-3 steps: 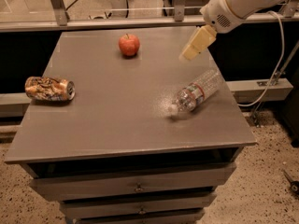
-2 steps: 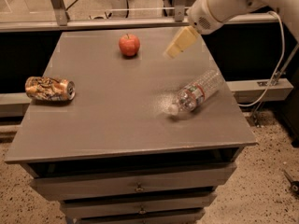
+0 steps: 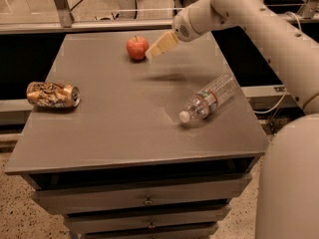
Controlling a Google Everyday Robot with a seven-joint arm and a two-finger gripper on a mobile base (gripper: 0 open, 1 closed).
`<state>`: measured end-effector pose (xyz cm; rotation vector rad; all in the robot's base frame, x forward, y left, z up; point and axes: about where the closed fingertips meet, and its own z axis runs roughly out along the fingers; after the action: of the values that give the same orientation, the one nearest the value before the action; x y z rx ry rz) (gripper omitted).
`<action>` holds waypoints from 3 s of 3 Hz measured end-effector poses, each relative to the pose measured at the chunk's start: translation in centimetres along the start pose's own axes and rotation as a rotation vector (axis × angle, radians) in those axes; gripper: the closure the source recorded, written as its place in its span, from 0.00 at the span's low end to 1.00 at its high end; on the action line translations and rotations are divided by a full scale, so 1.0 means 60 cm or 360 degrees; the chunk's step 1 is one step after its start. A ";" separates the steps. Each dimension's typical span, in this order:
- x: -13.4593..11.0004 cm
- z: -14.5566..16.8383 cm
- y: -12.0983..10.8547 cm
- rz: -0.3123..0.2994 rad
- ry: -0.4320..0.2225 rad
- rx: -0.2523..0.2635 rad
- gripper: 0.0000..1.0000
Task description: Move apple near water bottle
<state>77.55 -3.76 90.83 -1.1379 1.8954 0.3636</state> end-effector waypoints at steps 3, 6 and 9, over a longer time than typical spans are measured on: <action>-0.029 0.145 0.029 0.0133 -0.0125 -0.0122 0.07; -0.026 0.126 0.036 0.0111 -0.0166 -0.0044 0.79; 0.049 -0.059 0.088 0.0000 -0.0001 -0.0039 1.00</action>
Offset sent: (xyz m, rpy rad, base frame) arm 0.0425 0.0820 -0.0389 0.1637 0.0700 0.0382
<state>70.69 -4.79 89.59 -1.1540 1.8951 0.3875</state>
